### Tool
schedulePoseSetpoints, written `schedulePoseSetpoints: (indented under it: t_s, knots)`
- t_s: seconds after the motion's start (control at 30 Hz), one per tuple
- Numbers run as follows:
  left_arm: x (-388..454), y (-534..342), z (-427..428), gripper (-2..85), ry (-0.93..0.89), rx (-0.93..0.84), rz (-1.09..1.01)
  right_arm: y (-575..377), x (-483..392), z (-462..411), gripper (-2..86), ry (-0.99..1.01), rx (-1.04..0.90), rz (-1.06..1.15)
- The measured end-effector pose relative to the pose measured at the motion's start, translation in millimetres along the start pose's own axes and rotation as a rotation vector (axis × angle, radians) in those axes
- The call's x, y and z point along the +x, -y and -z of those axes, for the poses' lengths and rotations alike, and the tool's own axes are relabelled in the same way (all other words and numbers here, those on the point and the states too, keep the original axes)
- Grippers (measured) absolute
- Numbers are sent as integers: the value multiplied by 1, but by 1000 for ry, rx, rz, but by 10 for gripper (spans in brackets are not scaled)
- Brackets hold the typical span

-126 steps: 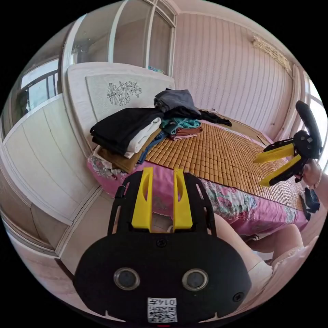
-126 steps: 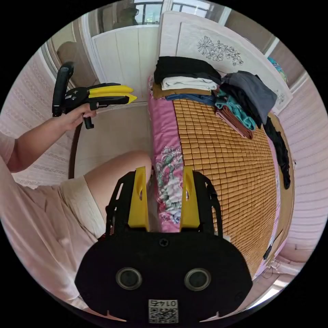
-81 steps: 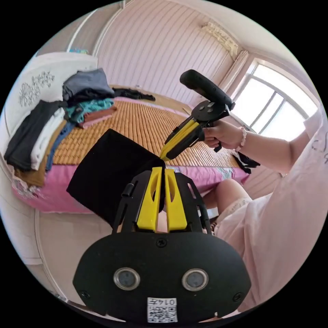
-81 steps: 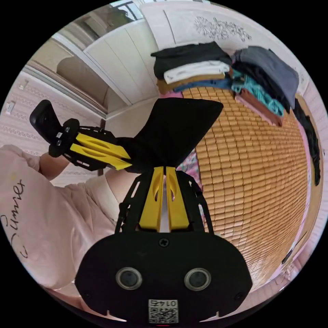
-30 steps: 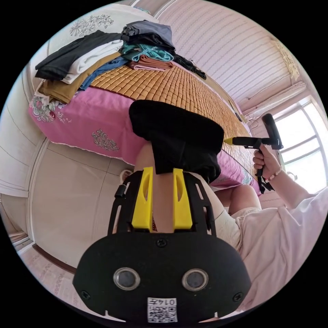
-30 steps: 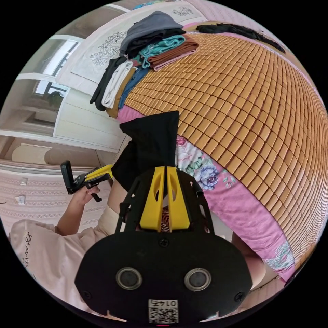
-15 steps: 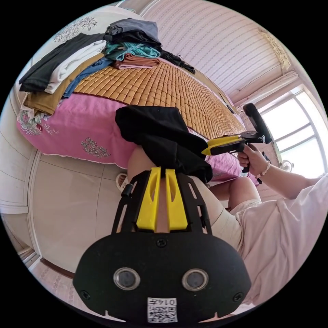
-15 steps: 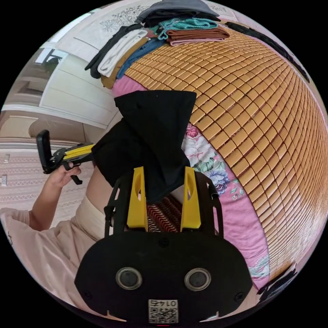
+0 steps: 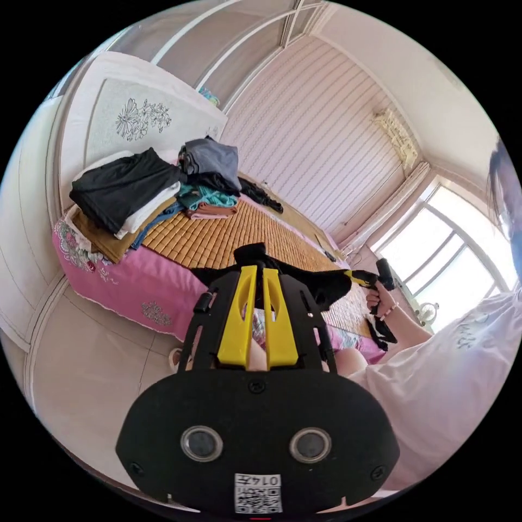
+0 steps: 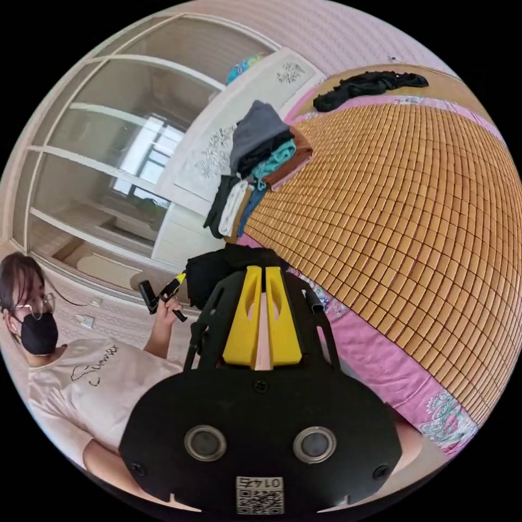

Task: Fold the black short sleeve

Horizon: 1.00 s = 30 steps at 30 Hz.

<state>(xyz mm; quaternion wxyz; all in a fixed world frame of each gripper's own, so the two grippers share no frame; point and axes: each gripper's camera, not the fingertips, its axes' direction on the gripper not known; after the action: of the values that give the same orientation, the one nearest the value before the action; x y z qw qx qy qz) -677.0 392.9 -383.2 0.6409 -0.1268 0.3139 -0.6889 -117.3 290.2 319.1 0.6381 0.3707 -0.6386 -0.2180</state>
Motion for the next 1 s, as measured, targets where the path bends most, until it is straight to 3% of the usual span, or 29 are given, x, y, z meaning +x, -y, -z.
schedulePoseSetpoints:
  t_s: [0.2,0.47,0.53,0.77,1.0]
  knots:
    - [65,48,71,-6,-158,210,-133,-77,-30,142,4,184,321,87]
    - [185,86,111,-7,-223,339,-360,-159,-103,282,3,80,463,277]
    - [213,88,120,-7,-163,337,-416,-175,-121,311,3,82,501,333]
    - [302,91,184,-6,-278,546,-601,-244,-211,435,2,79,677,630]
    - [355,133,161,-4,-296,466,-671,-251,-235,505,2,-56,706,624]
